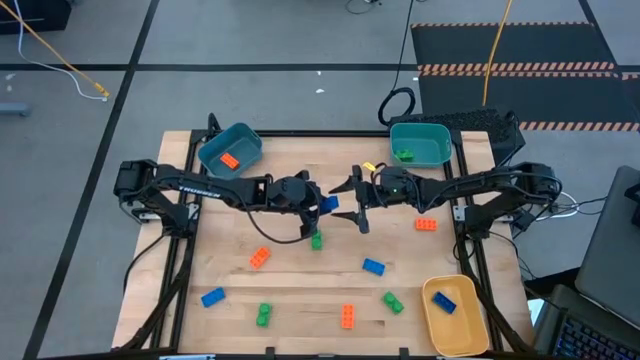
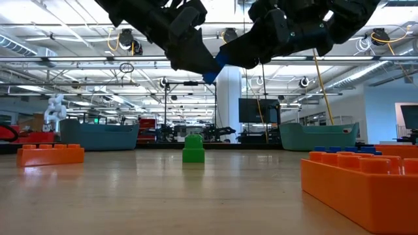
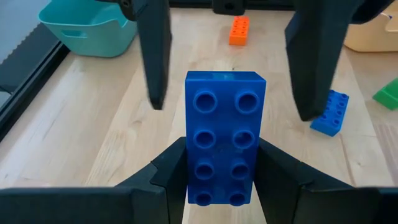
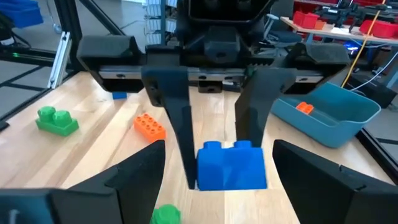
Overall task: Sort & place blocks by color
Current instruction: Put the top blue game piece into the yellow bin, then put the right orange game piece into the dark blue bin
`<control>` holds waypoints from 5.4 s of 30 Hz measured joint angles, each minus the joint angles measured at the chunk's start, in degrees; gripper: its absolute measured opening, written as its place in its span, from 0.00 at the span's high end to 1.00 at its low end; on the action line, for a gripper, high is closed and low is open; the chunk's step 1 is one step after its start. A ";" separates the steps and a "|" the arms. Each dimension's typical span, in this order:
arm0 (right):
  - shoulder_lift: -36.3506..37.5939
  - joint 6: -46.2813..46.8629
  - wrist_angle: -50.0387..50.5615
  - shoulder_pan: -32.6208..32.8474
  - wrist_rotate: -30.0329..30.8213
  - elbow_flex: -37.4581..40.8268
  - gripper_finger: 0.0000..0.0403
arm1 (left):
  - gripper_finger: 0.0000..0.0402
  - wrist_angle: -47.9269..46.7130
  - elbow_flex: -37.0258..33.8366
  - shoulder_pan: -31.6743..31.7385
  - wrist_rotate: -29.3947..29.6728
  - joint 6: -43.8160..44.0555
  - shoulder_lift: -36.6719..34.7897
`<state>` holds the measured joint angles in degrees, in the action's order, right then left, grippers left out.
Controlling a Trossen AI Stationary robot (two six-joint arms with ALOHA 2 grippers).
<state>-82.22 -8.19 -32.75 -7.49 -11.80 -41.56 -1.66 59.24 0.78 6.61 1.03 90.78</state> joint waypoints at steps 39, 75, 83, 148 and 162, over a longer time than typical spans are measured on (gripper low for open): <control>12.00 -6.01 26.71 0.07 4.59 -0.02 0.70 | 0.40 -5.07 0.09 0.15 4.46 -3.38 -4.01; 35.24 66.12 73.37 31.67 -18.47 0.00 0.70 | 0.39 -5.66 0.00 -2.89 10.05 -5.03 -4.59; 32.71 83.33 73.61 40.22 -18.00 0.00 0.70 | 0.39 -5.26 0.02 -1.74 10.06 -8.65 -4.61; 17.24 24.42 91.74 7.84 16.76 -0.02 0.30 | 0.39 6.27 0.04 1.72 -8.09 -0.65 2.08; 5.85 22.93 93.09 3.35 19.73 -0.02 0.30 | 0.39 1.30 0.03 1.06 -6.10 -0.76 1.95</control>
<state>-76.38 14.75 60.34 -4.13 7.93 -41.58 -0.35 59.27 1.85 0.51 0.27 92.73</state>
